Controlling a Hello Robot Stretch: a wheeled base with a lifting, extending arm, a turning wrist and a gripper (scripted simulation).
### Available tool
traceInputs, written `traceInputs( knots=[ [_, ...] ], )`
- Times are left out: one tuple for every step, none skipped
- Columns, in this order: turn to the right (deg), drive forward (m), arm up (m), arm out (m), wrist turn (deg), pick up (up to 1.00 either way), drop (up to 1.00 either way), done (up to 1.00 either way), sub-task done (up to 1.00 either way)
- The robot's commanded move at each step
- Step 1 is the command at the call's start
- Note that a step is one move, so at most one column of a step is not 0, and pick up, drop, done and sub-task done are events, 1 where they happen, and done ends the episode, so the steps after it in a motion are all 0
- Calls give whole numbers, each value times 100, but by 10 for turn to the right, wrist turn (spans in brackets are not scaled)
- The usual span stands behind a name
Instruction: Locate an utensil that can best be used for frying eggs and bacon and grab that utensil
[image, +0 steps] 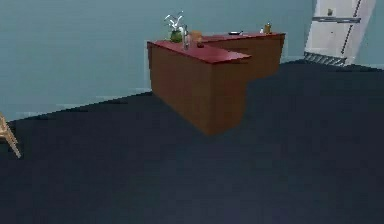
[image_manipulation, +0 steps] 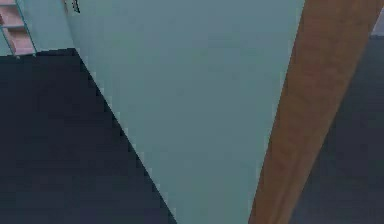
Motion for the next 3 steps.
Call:
traceInputs(
  knots=[
    [-450,0,0,0,0,0,0,0,0],
    [0,25,0,0,0,0,0,0,0],
    [450,0,0,0,0,0,0,0,0]
  ],
)
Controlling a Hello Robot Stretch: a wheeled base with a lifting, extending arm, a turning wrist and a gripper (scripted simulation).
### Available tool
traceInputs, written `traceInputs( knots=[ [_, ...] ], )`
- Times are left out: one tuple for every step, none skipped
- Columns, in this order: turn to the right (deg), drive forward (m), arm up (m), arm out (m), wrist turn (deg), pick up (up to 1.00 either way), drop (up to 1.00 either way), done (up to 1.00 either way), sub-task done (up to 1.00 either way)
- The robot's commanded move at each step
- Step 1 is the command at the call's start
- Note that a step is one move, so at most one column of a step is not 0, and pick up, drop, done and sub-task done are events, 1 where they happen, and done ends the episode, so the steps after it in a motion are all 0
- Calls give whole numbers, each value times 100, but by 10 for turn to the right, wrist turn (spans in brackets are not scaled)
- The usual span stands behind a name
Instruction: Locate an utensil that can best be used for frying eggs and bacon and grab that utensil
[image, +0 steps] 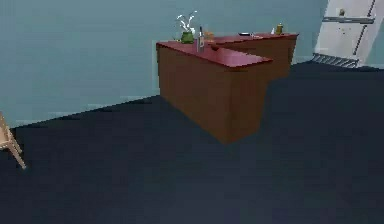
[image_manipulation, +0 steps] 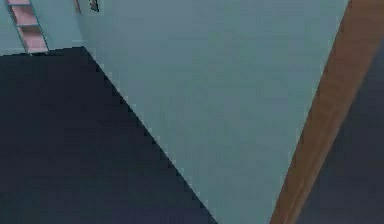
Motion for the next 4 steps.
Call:
traceInputs(
  knots=[
    [360,0,0,0,0,0,0,0,0],
    [0,100,0,0,0,0,0,0,0],
    [0,100,0,0,0,0,0,0,0],
    [30,0,0,0,0,0,0,0,0]
  ],
)
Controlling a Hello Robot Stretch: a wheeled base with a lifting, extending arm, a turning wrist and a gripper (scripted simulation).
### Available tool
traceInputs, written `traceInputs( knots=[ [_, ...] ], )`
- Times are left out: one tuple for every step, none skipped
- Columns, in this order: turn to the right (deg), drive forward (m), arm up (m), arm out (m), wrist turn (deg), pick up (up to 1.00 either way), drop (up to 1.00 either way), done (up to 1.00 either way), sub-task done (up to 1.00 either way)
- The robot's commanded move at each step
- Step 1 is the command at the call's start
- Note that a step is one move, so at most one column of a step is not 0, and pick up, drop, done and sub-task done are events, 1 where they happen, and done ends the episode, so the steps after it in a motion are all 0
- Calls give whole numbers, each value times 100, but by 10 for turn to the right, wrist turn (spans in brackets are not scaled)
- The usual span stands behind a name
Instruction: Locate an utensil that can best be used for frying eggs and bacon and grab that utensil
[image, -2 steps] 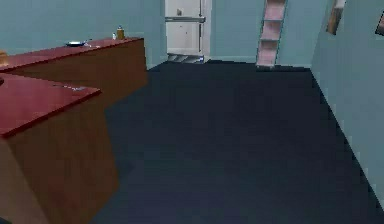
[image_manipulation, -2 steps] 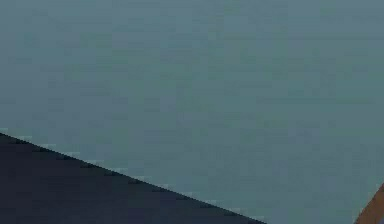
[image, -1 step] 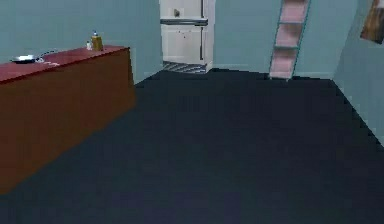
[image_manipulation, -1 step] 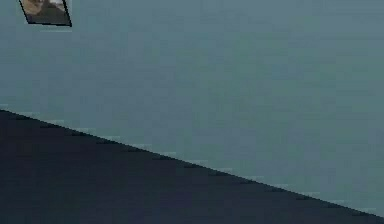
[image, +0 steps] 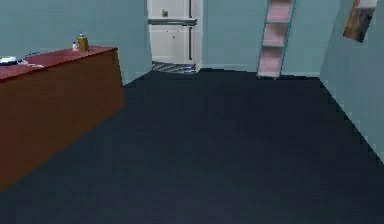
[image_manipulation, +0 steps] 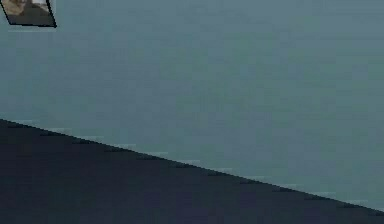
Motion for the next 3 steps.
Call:
traceInputs(
  knots=[
    [0,45,0,0,0,0,0,0,0],
    [-240,0,0,0,0,0,0,0,0],
    [0,45,0,0,0,0,0,0,0]
  ],
)
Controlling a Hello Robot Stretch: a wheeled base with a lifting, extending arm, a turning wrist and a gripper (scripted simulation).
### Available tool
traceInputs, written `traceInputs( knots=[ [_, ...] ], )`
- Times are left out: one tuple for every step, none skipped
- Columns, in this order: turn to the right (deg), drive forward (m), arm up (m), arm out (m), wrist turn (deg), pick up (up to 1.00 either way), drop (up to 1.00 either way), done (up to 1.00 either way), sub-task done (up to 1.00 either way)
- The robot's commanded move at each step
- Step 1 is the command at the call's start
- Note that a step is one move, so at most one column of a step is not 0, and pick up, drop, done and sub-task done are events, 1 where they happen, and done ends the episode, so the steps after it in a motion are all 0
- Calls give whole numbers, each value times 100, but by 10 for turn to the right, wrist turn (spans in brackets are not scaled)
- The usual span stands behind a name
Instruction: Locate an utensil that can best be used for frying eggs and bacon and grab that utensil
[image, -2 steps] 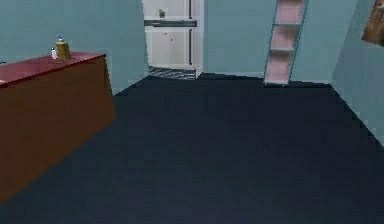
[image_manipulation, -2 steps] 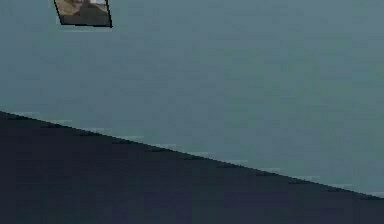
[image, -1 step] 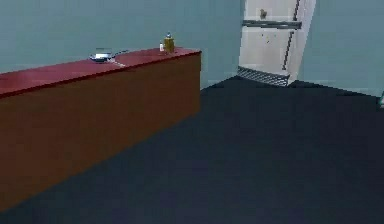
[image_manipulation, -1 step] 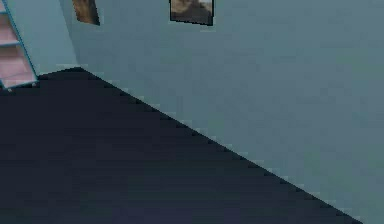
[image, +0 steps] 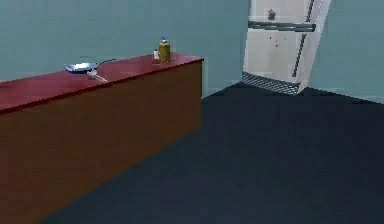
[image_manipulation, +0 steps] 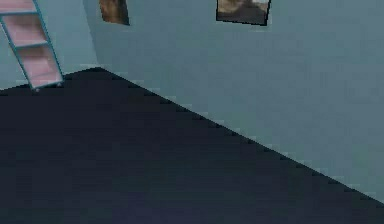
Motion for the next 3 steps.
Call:
traceInputs(
  knots=[
    [-360,0,0,0,0,0,0,0,0],
    [0,85,0,0,0,0,0,0,0],
    [-450,0,0,0,0,0,0,0,0]
  ],
)
